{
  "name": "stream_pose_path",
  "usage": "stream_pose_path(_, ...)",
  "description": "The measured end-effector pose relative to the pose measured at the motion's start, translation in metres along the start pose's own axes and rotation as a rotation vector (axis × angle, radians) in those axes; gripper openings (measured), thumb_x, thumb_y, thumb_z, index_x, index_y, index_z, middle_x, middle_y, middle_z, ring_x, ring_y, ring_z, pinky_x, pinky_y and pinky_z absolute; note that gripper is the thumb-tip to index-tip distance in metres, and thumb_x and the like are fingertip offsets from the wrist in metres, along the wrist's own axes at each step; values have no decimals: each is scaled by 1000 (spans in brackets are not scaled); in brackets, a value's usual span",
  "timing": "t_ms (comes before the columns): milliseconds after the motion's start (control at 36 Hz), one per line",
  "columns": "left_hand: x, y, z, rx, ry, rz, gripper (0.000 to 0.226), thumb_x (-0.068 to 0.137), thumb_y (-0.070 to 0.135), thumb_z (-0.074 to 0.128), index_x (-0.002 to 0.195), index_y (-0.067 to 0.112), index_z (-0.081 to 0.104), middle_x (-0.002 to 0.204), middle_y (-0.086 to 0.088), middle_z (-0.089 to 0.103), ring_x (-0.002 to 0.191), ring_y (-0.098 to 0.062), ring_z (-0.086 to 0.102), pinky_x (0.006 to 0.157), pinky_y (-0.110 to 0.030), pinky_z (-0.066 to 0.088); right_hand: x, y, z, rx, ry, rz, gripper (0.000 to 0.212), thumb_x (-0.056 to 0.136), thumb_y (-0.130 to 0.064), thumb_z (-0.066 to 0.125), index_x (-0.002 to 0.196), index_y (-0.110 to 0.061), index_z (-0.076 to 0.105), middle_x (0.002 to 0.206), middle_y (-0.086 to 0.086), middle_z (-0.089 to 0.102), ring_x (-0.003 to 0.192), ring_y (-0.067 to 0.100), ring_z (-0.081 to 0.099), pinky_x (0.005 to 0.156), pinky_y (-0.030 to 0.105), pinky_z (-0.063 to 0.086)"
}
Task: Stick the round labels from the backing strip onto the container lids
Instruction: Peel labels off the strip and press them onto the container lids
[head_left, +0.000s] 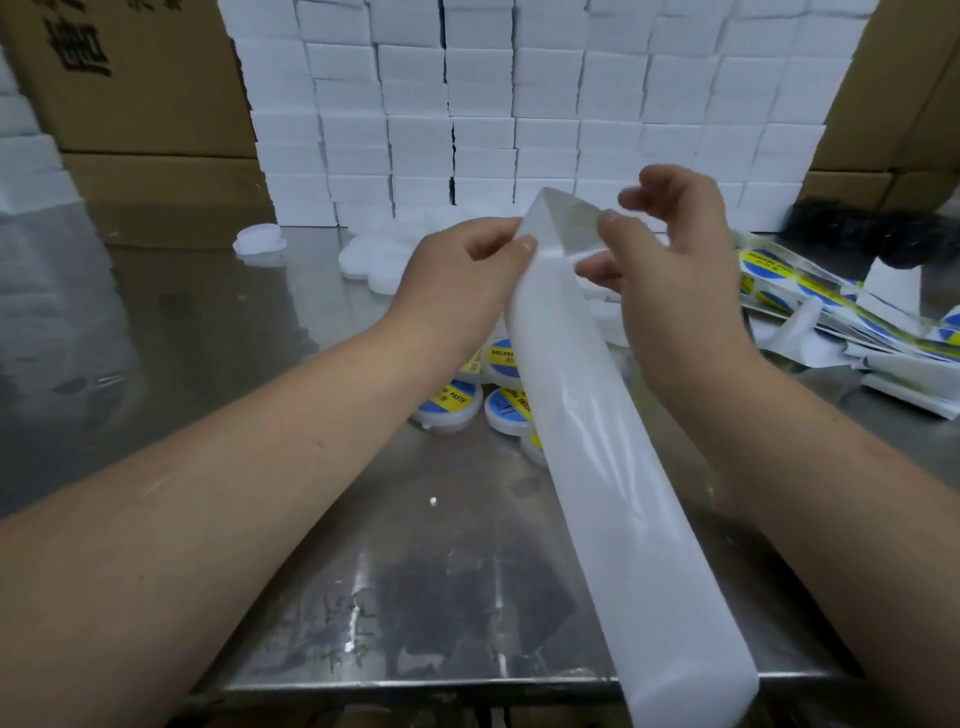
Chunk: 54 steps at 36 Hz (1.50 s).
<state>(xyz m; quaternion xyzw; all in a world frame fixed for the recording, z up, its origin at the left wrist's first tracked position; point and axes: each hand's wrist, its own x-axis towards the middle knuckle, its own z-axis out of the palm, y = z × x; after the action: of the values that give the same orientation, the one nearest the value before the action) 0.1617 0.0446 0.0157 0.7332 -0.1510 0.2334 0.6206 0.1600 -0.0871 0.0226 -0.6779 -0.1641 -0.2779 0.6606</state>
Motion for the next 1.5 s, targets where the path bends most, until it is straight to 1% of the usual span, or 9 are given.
stream_pose_path(83,2,1,-2,-68,77,-29,33,91,13,53,69,36,64,63,24,65,60,9,58,59,-8,45,8,4,-4,-76,99,80,17,89,-18,49,72,-16,53,64,-8,52,46,8,48,48,18,40)
stream_pose_path(167,2,2,-2,-107,106,-42,36,91,12,52,65,33,64,59,21,64,57,5,57,58,-9,46,12,9,-5,-144,75,202,35,92,-30,43,61,-16,54,59,-5,55,51,14,46,52,24,38)
stream_pose_path(528,-12,0,2,586,-131,327,28,81,32,51,98,20,71,119,11,58,108,-1,50,88,-15,36,19,9,-9,31,113,517,26,87,-47,51,80,-22,55,79,-4,59,84,16,62,88,37,48)
stream_pose_path(778,-16,4,2,717,-328,426,11,80,29,57,78,22,65,129,8,54,115,-8,49,86,-17,34,17,8,-8,20,54,417,38,85,-26,60,113,-2,53,81,-4,47,73,7,47,63,22,38)
stream_pose_path(917,-17,11,0,771,-383,467,25,70,31,49,73,14,68,129,2,55,116,-16,49,92,-21,33,14,8,-6,-71,30,411,10,80,-10,58,89,-7,55,75,4,42,68,15,43,61,25,39)
stream_pose_path(1083,-13,8,-2,660,-256,329,39,78,30,39,78,4,68,112,-5,64,106,-20,54,88,-24,38,16,8,-7,-133,74,341,15,74,4,45,85,-6,50,68,10,30,59,18,25,48,23,18)
stream_pose_path(1250,9,-9,-18,790,81,20,18,89,27,46,91,22,64,109,1,62,93,-21,54,77,-27,37,13,9,-7,-5,29,403,44,73,9,38,108,-2,61,81,13,54,69,23,49,59,25,42)
stream_pose_path(1389,21,-20,-35,802,48,-155,26,90,25,42,104,21,63,113,0,61,93,-17,51,74,-24,34,12,10,-6,-58,0,323,23,79,2,40,79,-8,60,64,4,64,61,17,52,53,22,41)
stream_pose_path(1500,26,-27,-30,823,20,-177,30,89,22,45,115,24,60,121,1,58,102,-21,55,75,-23,36,14,21,-6,-193,25,247,22,83,-9,42,95,-1,58,95,24,65,68,25,55,68,43,52)
